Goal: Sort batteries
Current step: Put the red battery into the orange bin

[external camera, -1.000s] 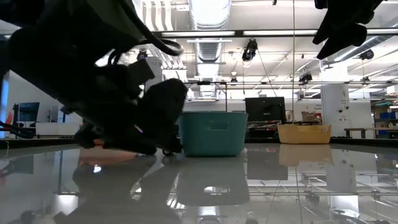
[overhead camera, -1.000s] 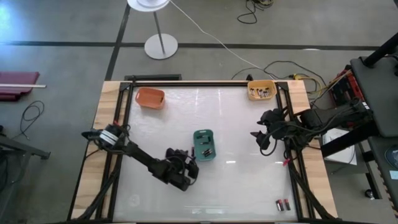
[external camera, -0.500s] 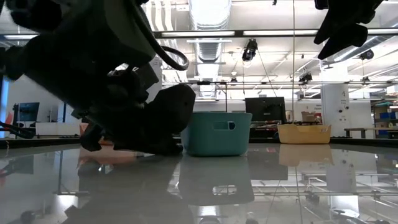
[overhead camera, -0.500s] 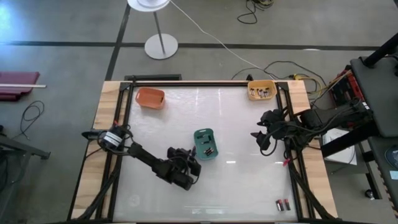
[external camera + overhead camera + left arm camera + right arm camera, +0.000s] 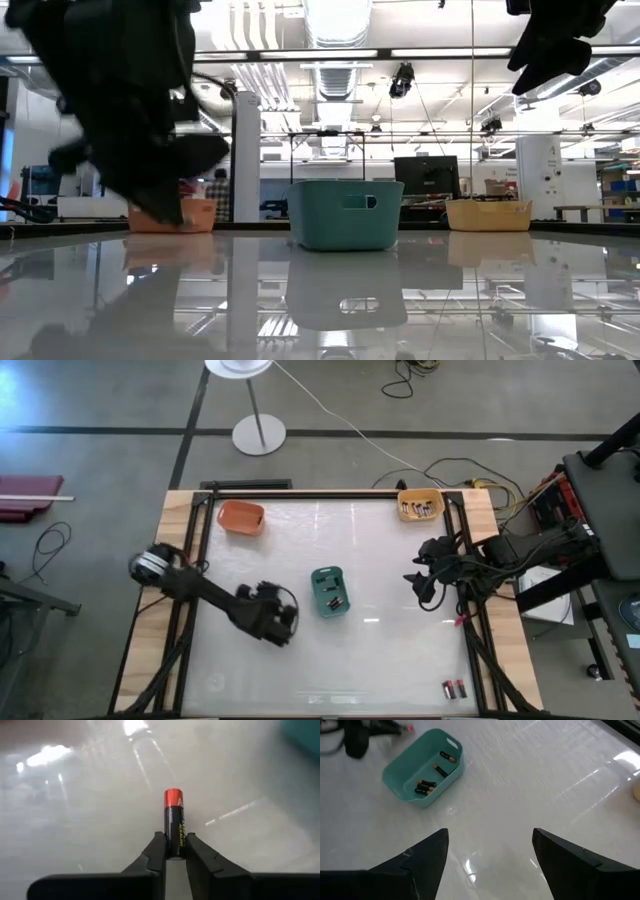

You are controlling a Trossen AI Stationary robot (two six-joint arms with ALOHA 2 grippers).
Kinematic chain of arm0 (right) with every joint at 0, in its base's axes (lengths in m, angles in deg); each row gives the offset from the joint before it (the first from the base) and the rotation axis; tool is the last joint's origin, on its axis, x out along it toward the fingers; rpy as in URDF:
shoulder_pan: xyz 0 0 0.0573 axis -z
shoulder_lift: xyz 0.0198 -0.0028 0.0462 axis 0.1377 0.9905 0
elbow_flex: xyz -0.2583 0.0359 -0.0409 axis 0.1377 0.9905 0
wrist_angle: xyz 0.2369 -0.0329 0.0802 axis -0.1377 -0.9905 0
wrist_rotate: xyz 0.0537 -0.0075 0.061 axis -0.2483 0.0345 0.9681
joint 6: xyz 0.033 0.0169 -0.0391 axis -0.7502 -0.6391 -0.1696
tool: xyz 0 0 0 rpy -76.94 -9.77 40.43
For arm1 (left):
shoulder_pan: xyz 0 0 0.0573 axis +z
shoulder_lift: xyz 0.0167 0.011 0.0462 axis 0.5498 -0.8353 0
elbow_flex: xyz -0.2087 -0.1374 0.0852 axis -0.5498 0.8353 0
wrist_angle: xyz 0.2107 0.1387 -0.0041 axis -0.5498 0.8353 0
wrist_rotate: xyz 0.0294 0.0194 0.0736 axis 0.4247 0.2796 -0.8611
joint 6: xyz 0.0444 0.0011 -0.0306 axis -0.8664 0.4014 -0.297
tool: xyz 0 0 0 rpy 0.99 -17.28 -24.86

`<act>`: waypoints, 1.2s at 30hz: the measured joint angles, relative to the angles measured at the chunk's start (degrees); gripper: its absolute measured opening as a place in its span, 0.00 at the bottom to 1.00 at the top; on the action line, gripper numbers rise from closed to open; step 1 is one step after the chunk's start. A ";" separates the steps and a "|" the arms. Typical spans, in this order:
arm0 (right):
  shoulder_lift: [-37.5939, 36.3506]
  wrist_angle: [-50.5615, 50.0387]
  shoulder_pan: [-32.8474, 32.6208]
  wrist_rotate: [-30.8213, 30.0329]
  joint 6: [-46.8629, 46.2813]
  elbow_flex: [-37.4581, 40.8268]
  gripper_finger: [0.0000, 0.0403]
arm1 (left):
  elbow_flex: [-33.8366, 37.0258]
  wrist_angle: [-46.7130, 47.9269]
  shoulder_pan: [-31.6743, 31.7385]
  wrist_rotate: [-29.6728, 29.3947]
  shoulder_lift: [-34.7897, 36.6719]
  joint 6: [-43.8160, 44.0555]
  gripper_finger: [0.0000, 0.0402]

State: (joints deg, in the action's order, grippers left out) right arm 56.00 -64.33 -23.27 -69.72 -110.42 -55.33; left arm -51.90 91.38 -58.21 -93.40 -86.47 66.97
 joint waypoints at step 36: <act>2.86 1.22 0.00 -1.10 1.09 -1.50 0.74 | 9.84 -10.31 73.40 29.80 27.79 -57.99 0.07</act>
State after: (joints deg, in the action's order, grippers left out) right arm 58.86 -63.11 -23.27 -70.82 -109.33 -56.83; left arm -42.05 81.07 15.19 -63.59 -58.68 8.98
